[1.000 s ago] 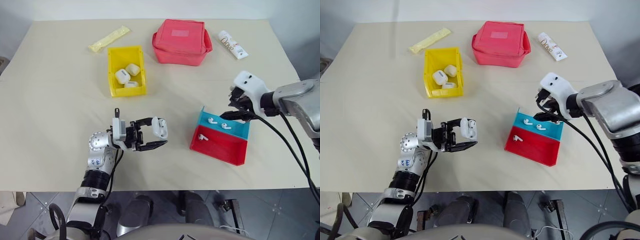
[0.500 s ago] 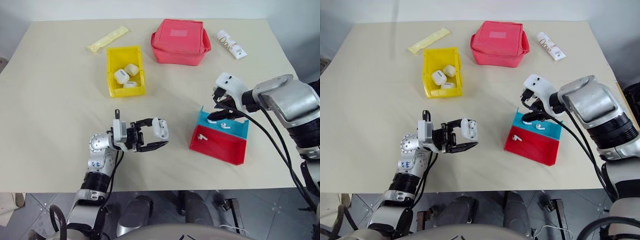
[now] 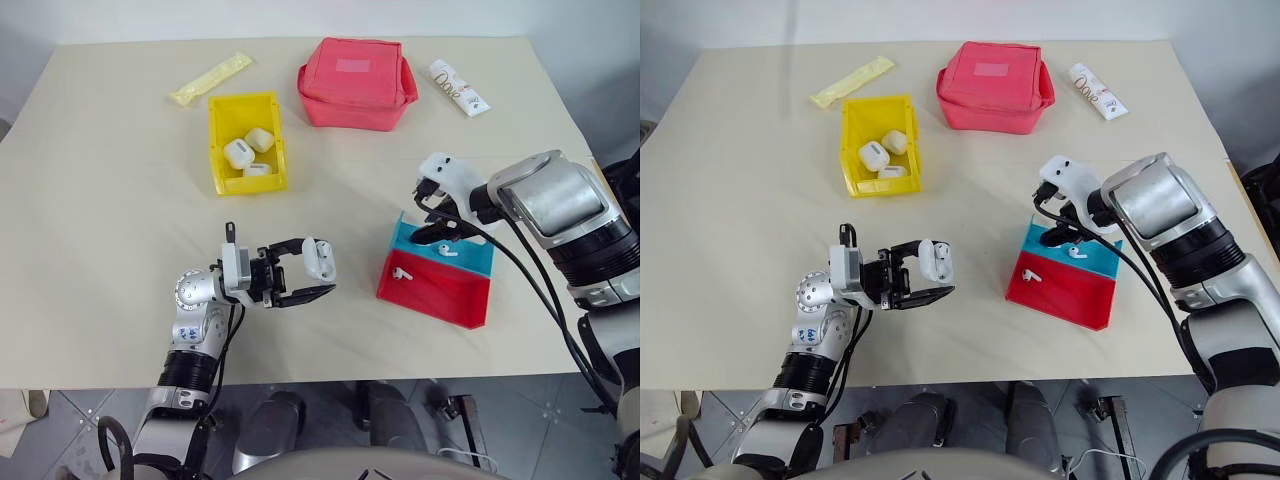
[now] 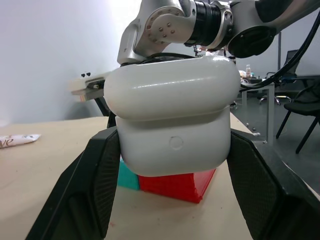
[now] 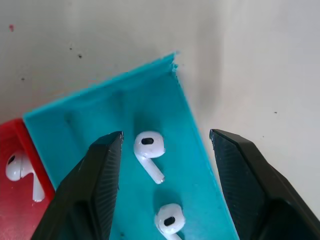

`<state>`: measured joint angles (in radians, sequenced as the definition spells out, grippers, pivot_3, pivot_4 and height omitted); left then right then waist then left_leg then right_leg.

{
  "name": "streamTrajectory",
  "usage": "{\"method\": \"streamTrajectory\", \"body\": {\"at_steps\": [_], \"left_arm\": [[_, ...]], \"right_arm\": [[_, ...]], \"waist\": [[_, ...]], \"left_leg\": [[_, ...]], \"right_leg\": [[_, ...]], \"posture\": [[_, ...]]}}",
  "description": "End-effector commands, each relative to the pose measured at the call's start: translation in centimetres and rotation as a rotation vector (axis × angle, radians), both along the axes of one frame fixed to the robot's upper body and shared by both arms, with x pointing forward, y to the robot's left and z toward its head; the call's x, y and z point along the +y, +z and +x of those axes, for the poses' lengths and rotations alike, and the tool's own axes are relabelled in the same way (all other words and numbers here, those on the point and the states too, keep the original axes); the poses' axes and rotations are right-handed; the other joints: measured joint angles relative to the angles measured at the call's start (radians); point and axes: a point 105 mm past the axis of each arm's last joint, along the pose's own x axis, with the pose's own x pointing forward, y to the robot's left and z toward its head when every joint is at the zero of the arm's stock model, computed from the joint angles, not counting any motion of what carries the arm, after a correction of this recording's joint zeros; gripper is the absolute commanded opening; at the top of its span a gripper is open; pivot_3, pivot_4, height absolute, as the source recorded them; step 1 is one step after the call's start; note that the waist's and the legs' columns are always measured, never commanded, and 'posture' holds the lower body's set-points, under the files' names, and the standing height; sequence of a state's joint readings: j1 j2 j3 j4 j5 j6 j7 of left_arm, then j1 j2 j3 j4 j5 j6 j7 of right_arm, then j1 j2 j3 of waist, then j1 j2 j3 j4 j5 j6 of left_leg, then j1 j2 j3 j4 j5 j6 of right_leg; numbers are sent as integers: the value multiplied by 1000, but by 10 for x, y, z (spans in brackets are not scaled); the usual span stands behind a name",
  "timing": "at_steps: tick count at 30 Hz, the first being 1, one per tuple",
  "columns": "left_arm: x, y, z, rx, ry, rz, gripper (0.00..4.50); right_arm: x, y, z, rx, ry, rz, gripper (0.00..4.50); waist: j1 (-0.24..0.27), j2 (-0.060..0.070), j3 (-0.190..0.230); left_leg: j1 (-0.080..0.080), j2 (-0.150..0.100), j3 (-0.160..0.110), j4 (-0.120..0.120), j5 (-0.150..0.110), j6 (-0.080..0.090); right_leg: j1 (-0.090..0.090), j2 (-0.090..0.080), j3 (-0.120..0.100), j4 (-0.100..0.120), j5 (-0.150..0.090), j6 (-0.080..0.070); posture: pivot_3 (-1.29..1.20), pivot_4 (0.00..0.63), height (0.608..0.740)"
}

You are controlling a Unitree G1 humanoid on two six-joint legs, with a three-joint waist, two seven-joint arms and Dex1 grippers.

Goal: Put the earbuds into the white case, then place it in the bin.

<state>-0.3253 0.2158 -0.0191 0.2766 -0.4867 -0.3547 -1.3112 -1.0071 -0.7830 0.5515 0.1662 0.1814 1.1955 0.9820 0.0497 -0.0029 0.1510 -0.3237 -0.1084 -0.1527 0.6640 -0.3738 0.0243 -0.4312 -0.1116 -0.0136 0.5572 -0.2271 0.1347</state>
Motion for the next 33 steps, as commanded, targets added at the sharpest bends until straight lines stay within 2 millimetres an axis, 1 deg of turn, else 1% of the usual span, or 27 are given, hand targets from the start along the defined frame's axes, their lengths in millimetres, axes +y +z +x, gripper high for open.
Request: {"method": "streamTrajectory", "body": {"at_steps": [1, 11, 17, 33], "left_arm": [[0, 6, -4, -27, 0, -4, 2850], [0, 4, -6, -21, 14, -4, 2850], [0, 5, -5, -22, 18, -5, 2850], [1, 4, -5, -21, 29, -1, 2850]], "right_arm": [[1, 7, 4, -20, 3, -21, 2857], [2, 6, 1, -4, 12, -49, 2857], [2, 0, -2, 11, 16, -63, 2857], [7, -4, -5, 27, 42, -61, 2857]], "waist": [[0, 0, 0], [-1, 0, 0], [-1, 0, 0], [-1, 0, 0]], "left_leg": [[0, 0, 0, 0, 0, 0], [0, 0, 0, 0, 0, 0], [0, 0, 0, 0, 0, 0], [0, 0, 0, 0, 0, 0]], "right_leg": [[0, 0, 0, 0, 0, 0], [0, 0, 0, 0, 0, 0], [0, 0, 0, 0, 0, 0], [0, 0, 0, 0, 0, 0]], "posture": [[0, 150, 740], [0, 150, 740], [0, 150, 740], [0, 150, 740]]}}
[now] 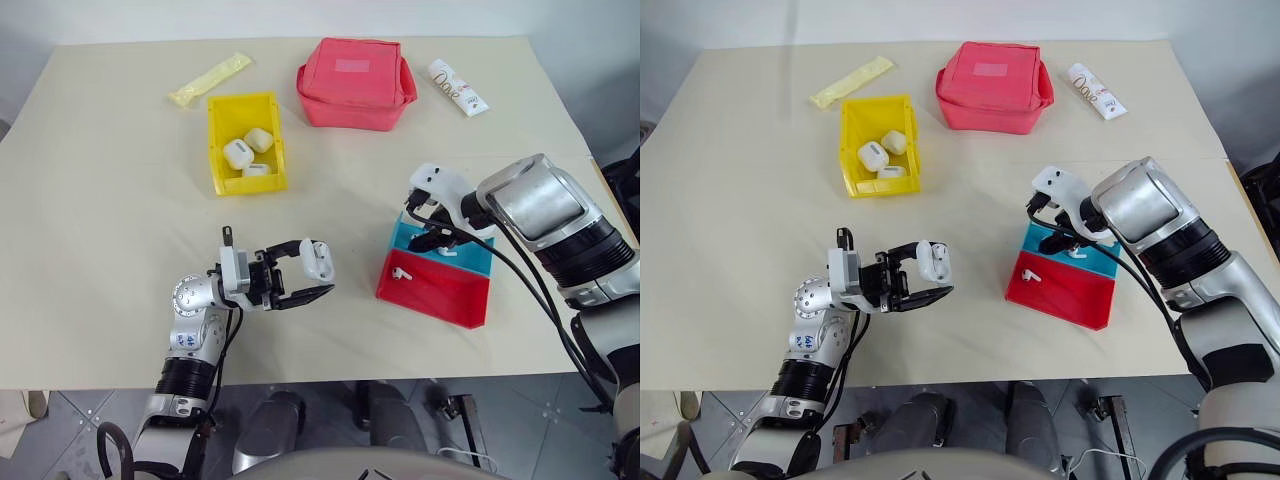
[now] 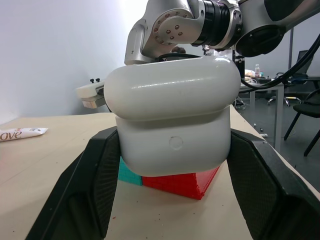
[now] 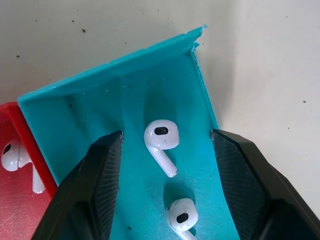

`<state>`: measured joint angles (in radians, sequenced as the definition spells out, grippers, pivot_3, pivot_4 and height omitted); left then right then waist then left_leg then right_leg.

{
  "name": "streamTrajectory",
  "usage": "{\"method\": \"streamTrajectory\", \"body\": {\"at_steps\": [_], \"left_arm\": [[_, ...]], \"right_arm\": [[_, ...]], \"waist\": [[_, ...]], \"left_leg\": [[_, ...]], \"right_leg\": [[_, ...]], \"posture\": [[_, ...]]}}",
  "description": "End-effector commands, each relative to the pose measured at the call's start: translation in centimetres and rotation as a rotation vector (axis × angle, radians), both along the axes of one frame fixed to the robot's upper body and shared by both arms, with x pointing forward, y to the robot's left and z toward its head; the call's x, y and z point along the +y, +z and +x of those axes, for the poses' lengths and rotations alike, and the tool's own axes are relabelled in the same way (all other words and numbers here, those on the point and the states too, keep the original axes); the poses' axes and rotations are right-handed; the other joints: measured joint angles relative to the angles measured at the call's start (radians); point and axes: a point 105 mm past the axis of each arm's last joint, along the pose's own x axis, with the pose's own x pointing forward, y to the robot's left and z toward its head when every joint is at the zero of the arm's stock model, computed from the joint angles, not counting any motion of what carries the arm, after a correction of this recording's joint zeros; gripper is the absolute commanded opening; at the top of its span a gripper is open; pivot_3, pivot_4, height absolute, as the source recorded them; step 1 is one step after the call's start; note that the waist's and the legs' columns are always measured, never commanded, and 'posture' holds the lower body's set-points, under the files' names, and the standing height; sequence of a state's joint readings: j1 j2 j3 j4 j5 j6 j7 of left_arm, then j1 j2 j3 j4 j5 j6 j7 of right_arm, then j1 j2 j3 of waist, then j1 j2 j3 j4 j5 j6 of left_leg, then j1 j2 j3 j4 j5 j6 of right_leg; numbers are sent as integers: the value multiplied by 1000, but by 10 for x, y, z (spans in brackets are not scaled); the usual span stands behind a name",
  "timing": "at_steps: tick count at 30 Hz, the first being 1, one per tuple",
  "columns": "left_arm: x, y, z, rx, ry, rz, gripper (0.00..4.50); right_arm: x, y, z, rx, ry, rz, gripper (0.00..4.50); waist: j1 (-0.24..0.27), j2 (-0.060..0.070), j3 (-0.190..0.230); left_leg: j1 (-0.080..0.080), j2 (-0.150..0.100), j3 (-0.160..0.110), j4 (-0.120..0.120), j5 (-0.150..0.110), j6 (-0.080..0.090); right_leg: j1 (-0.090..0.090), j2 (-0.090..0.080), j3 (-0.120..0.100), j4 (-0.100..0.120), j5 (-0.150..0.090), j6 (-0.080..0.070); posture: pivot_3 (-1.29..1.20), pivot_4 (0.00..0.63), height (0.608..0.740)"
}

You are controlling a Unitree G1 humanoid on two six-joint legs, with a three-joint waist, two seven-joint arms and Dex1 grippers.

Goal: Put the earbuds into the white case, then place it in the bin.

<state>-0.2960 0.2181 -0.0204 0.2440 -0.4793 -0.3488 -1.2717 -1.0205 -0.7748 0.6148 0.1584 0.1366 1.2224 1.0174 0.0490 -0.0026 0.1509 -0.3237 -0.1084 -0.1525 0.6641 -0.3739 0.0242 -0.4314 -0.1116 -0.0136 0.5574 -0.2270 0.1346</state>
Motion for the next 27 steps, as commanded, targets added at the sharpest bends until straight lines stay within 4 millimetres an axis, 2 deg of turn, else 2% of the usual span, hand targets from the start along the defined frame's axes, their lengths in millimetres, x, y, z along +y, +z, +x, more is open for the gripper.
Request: {"method": "streamTrajectory", "body": {"at_steps": [1, 8, 15, 18, 21, 23, 27], "left_arm": [[-1, 5, -4, -33, -4, 5, 2850], [0, 5, -3, -34, 2, 5, 2850], [-1, 5, -1, -33, -1, 5, 2850], [-4, 5, -1, -33, -14, 1, 2850], [-7, 5, 0, -28, -37, -1, 2850], [-10, 4, 1, -20, -63, -5, 2850], [-17, 5, 4, -15, -123, -5, 2850]], "right_arm": [[5, 3, -2, -10, 25, 2, 2857], [6, 0, -3, -9, 40, -6, 559], [7, 2, -2, -23, 48, 0, 492], [9, 15, -2, -77, 88, 47, 492], [19, 38, -3, -193, 177, 156, 492], [26, 60, -12, -307, 268, 268, 492], [28, 91, -39, -473, 310, 506, 492]], "waist": [[0, 0, 0], [0, 0, 0], [0, 0, 0], [0, 0, 0], [2, 0, 0], [4, 0, 0], [10, -2, -1]], "left_leg": [[0, 0, 0, 0, 0, 0], [0, 0, 0, 0, 0, 0], [0, 0, 0, 0, 0, 0], [0, 0, 0, 0, 0, 0], [0, 0, 0, 0, 0, 0], [0, 0, 0, 0, 0, 0], [0, 0, -2, 0, 0, 0]], "right_leg": [[0, 0, 0, 0, 0, 0], [0, 0, 0, 0, 0, 0], [0, 0, 0, 0, 0, 0], [0, 0, 0, 0, 0, 0], [0, 0, 0, 0, 0, 0], [0, 0, 0, 0, 0, 0], [1, 0, -2, -1, 0, 0]], "posture": [[0, 150, 740], [0, 150, 740], [0, 150, 740], [0, 150, 740], [0, 150, 740], [0, 150, 740], [0, 150, 740]]}}
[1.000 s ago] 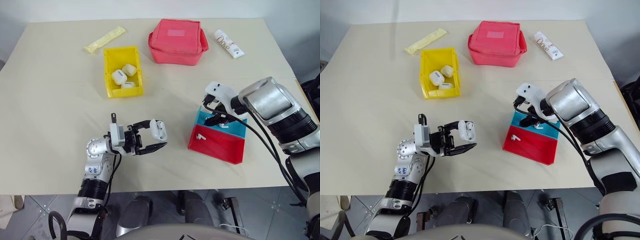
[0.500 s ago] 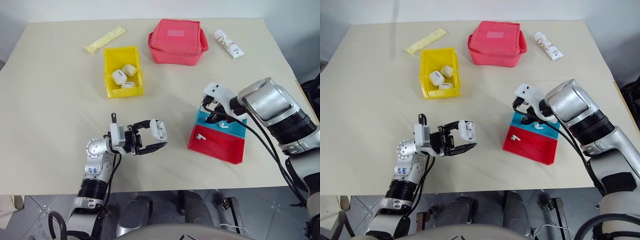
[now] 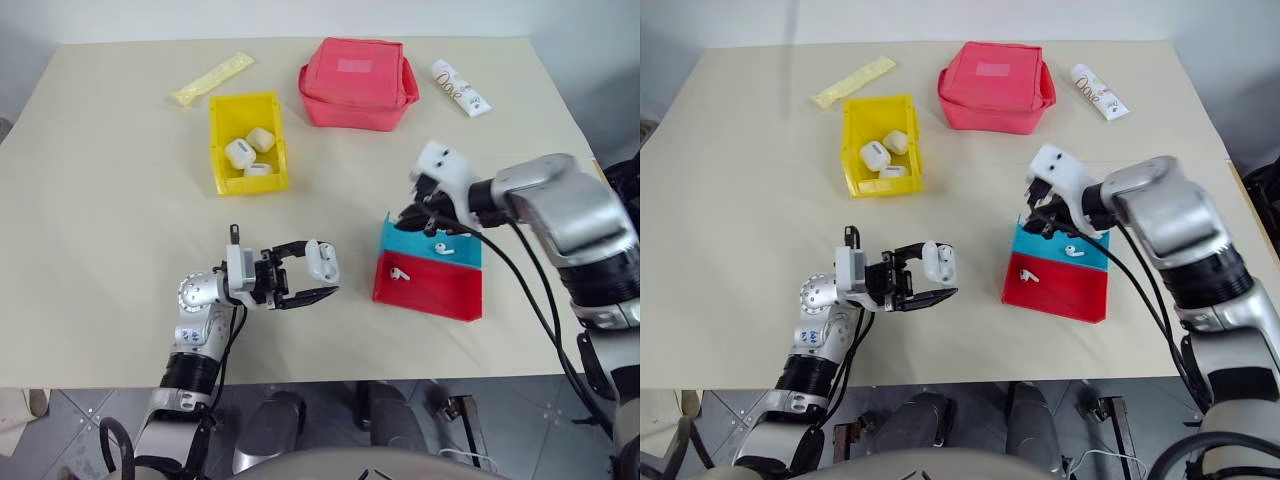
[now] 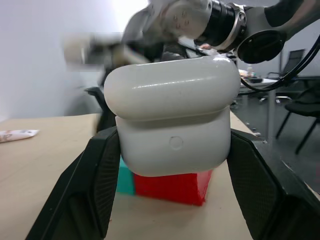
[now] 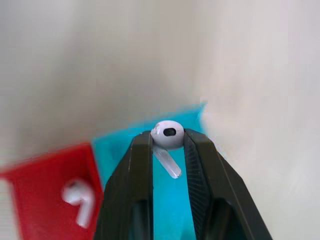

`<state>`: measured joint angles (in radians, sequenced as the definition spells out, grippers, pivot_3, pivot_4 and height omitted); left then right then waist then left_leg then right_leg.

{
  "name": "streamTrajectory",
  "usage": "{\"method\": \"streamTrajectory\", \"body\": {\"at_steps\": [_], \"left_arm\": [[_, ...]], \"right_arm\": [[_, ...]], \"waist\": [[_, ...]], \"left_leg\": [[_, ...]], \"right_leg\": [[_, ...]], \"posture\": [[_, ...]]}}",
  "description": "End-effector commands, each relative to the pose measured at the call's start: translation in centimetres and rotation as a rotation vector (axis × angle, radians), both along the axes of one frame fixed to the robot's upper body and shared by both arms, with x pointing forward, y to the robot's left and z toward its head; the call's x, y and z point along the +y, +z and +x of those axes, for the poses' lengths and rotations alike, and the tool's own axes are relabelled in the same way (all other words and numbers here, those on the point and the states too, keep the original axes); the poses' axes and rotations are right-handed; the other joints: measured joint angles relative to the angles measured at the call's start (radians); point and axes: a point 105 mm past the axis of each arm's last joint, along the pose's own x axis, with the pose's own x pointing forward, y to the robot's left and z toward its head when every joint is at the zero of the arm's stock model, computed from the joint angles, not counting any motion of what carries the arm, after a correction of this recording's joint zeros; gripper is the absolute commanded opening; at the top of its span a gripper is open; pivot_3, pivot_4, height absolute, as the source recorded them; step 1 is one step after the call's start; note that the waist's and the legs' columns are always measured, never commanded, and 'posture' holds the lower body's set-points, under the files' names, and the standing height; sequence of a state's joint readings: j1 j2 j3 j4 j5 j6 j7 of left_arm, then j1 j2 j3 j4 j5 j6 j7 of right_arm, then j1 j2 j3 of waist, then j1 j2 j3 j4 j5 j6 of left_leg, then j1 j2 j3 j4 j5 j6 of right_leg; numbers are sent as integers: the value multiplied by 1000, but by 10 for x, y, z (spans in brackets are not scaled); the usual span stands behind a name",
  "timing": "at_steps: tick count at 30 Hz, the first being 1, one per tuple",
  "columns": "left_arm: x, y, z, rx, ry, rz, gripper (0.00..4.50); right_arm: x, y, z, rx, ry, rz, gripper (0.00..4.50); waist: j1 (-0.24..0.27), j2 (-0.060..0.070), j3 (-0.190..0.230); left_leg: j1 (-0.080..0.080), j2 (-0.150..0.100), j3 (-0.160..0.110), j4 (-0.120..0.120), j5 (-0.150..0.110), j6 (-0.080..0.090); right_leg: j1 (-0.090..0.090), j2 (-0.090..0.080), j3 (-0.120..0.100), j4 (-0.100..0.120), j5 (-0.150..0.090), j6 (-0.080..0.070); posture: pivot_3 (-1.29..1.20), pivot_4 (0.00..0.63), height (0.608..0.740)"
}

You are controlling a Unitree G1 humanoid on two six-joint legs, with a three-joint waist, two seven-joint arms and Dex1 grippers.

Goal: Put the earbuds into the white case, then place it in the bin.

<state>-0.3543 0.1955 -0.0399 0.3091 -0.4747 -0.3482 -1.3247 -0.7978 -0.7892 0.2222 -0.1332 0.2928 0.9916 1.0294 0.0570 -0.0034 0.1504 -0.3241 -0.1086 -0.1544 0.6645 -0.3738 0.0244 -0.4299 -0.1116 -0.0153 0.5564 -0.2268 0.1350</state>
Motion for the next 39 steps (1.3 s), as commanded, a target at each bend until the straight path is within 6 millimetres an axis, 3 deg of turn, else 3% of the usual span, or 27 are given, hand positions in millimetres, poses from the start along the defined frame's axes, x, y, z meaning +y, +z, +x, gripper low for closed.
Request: {"method": "streamTrajectory", "body": {"at_steps": [1, 6, 11, 15, 28, 39], "left_arm": [[-7, 7, 3, -14, -63, -19, 2850], [-12, 11, 15, -19, -129, -5, 2850], [-20, 21, 24, -36, -191, -5, 2850], [-26, 27, 27, -51, -239, 0, 2850], [-31, 40, 24, -57, -313, -19, 2850], [-30, 40, 14, -69, -361, -6, 2850]], "right_arm": [[2, 43, -23, -203, 49, 219, 492], [8, 41, -55, -244, 94, 372, 492], [32, 43, -86, -186, 150, 597, 492], [48, 42, -100, -125, 156, 723, 492], [57, 23, -105, -48, 92, 779, 492], [59, 15, -100, -60, 102, 766, 492]], "waist": [[1, -1, 0], [-1, -1, 0], [-7, -1, -1], [-6, -1, -1], [-7, -1, -1], [-7, -1, 0]], "left_leg": [[0, 0, 0, 0, 0, 0], [1, 0, 0, 0, 0, 0], [1, 1, 0, 0, 0, 0], [2, 0, 0, 0, 0, 0], [2, 0, 0, 0, 0, 1], [2, 0, 0, 0, 0, 1]], "right_leg": [[1, 0, 0, 0, 0, 0], [1, 0, 1, 1, 0, 0], [0, 1, 1, 1, 0, 0], [1, 0, 1, 1, 0, 0], [1, 0, 2, 1, 0, 0], [1, 1, 2, 1, 0, 0]], "posture": [[0, 150, 740], [0, 150, 740], [0, 150, 740], [0, 150, 740], [0, 150, 740], [0, 150, 740]]}}
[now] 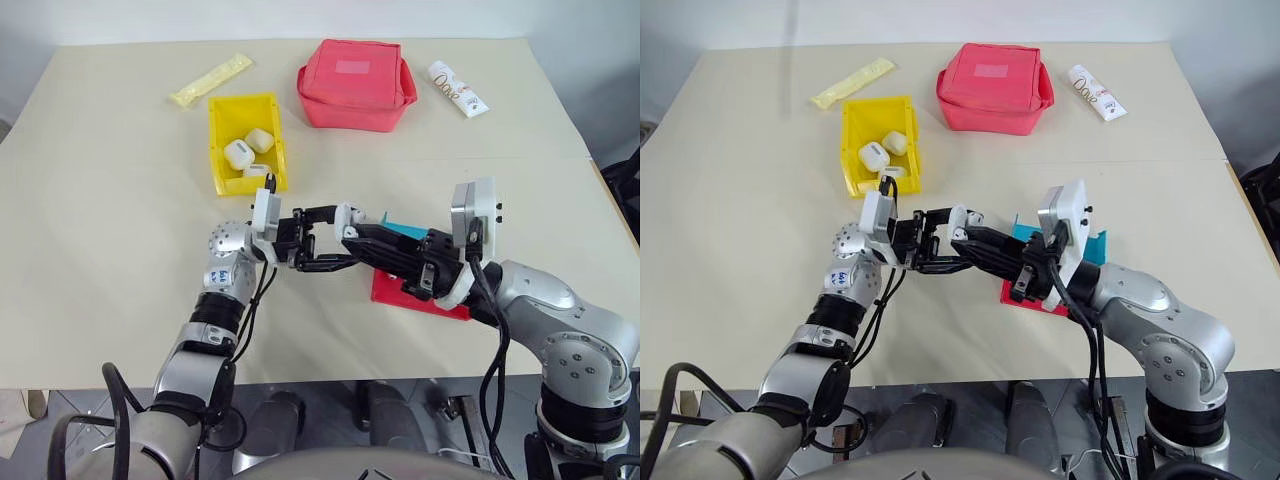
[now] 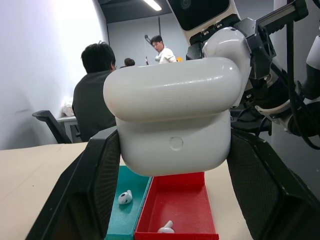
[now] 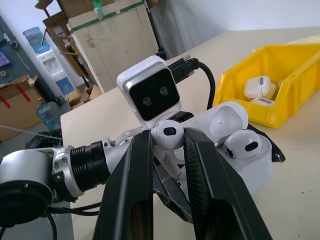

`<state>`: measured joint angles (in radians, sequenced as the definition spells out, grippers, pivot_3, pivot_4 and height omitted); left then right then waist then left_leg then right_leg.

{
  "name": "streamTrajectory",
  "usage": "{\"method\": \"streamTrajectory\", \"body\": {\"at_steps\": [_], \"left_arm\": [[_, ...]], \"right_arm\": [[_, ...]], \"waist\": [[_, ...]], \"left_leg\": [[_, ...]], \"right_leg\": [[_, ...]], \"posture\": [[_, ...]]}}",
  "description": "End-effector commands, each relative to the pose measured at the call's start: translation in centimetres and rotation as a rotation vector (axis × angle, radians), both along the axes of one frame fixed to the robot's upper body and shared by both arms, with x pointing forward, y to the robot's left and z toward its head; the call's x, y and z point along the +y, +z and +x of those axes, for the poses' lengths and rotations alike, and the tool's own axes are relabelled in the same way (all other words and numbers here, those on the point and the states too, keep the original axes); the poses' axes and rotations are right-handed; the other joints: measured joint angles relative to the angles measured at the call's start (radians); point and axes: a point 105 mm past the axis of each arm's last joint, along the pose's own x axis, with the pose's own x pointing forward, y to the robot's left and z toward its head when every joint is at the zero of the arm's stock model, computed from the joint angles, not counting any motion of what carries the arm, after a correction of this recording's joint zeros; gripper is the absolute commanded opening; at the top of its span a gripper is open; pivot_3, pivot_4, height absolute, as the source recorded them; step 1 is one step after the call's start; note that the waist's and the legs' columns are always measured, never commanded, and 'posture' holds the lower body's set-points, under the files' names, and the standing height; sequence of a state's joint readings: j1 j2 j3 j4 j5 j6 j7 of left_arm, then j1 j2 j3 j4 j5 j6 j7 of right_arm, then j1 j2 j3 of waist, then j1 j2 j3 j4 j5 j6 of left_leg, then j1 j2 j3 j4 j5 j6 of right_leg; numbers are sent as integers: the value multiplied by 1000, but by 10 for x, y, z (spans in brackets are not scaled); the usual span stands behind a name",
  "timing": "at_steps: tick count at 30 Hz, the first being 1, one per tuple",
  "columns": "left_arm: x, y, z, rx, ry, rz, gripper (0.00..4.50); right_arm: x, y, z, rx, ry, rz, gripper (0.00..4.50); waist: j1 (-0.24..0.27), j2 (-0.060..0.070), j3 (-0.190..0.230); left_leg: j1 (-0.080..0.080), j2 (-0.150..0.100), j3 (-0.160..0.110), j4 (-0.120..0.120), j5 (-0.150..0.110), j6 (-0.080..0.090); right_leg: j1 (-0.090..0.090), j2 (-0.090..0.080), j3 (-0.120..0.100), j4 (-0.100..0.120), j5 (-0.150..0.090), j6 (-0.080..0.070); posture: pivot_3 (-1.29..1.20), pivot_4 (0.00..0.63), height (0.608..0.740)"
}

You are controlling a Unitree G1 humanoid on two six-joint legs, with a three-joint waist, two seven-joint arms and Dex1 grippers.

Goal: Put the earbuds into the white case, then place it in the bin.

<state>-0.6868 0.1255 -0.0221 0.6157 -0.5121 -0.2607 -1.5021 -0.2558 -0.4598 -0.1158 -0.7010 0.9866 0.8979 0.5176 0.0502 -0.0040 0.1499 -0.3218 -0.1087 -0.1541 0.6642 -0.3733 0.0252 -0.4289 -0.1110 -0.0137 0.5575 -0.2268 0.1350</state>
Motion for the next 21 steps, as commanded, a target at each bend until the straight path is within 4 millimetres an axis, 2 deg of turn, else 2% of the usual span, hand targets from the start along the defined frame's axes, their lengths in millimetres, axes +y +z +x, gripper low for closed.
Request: {"method": "streamTrajectory", "body": {"at_steps": [1, 12, 21], "left_arm": [[0, 7, -17, -89, -123, -1, 2850], [4, 3, -18, -86, -117, 20, 2850], [0, 9, -15, -90, -105, -11, 2850]], "right_arm": [[-2, -1, 0, -13, -7, -1, 492], [-9, 1, 1, -39, -31, -5, 492], [-4, -13, -3, 16, 8, -11, 492]], "waist": [[0, 0, 0], [0, 0, 0], [1, 0, 0]], "left_leg": [[0, 0, 0, 0, 0, 0], [0, 0, 0, 0, 0, 0], [0, 0, 0, 0, 0, 0]], "right_leg": [[0, 0, 0, 0, 0, 0], [0, 0, 0, 0, 0, 0], [0, 0, 0, 0, 0, 0]], "posture": [[0, 150, 740], [0, 150, 740], [0, 150, 740]]}}
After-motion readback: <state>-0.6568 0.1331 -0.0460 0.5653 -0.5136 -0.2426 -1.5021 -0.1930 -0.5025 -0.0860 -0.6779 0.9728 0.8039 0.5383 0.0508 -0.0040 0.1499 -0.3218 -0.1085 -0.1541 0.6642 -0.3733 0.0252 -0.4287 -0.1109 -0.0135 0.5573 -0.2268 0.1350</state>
